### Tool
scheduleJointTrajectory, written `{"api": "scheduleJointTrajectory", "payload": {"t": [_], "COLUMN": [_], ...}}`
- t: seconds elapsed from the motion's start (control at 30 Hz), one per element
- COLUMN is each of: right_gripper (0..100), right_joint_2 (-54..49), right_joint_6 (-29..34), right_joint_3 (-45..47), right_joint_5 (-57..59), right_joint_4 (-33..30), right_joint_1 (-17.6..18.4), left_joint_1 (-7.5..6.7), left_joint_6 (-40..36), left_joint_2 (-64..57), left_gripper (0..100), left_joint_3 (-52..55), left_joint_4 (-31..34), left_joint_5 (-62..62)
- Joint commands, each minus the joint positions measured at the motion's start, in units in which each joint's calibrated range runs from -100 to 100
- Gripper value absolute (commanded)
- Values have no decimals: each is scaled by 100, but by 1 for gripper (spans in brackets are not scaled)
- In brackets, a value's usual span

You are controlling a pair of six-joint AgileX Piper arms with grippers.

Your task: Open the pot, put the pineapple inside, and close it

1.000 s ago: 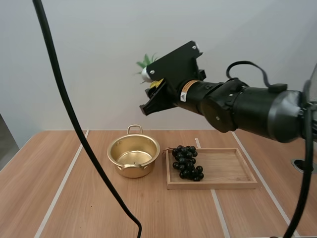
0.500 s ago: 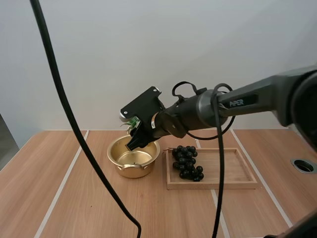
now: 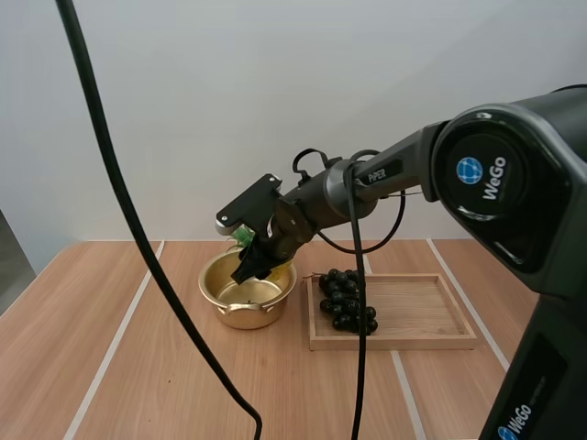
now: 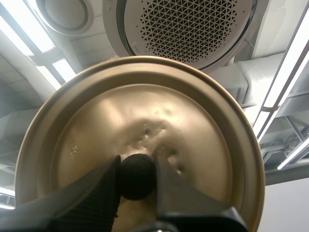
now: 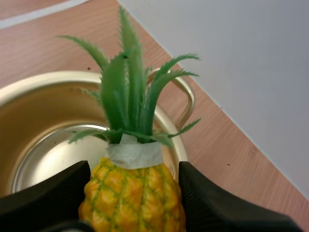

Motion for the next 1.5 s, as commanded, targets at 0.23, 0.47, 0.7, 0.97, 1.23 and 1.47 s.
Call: {"api": "scheduleJointTrajectory", "payload": {"t": [0.23,0.47,0.7,0.97,1.23,1.47], "right_gripper": [0,0,0,37,100,100], "right_joint_2": [321,777,1175,1215,1145,457], "right_joint_6": [-1972,-2194,-2194,-2149,-2142,-2041], "right_joint_3": [-58,-453,-862,-1158,-1314,-1314], "right_joint_5": [349,1118,1998,2363,2535,2024], "right_joint_4": [1913,2152,2152,2152,1663,1675], "right_joint_1": [95,95,95,95,95,95], "left_joint_1": [6,6,6,6,6,6], "left_joint_6": [13,13,13,13,13,13], "left_joint_2": [-25,-25,-25,-25,-25,-25], "left_gripper": [0,0,0,0,0,0], "left_joint_3": [-13,-13,-13,-13,-13,-13], "left_joint_4": [6,48,48,179,179,178], "left_joint_5": [468,468,468,483,483,467]}}
